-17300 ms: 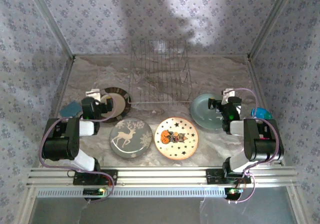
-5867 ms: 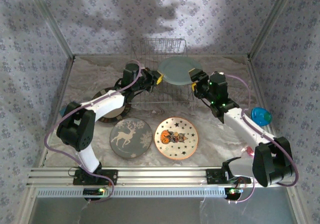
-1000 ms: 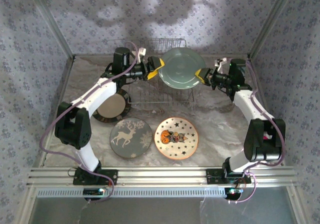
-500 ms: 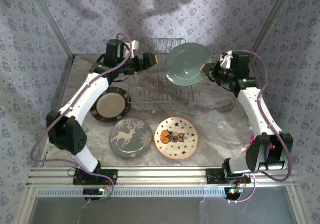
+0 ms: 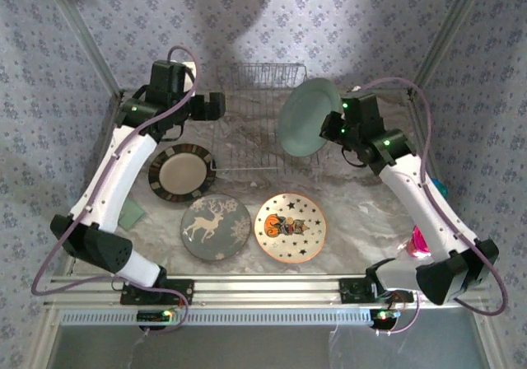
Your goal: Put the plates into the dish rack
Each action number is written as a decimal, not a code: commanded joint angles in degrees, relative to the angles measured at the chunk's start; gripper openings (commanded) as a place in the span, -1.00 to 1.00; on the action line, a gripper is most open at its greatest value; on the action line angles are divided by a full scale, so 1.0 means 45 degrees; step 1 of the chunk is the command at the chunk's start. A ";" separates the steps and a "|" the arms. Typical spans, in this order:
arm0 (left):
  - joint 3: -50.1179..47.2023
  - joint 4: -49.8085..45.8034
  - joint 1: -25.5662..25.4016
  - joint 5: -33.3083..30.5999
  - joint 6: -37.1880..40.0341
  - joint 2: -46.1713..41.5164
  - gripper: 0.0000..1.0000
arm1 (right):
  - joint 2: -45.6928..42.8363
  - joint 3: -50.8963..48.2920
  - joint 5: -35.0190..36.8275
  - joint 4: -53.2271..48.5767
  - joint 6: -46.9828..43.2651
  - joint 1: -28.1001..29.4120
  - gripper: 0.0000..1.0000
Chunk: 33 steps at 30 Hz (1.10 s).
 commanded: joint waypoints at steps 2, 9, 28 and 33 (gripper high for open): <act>-0.0983 -0.0036 -0.0107 -0.2120 0.1715 -0.0765 0.99 | 0.0563 0.1947 0.3933 -0.0375 -0.0207 0.1269 -1.00; -0.2474 0.1079 -0.0097 -0.2474 0.1957 -0.1425 0.99 | 0.2072 0.3797 0.6815 -0.2178 -0.0159 0.2596 -1.00; -0.3964 0.2031 0.0274 -0.1515 0.1418 -0.1625 0.99 | 0.5538 0.7144 0.9191 -0.5190 0.0594 0.3878 -1.00; -0.3967 0.1978 0.0303 -0.1444 0.1415 -0.1647 0.99 | 0.6155 0.7743 0.9547 -0.5623 0.0289 0.3921 -1.00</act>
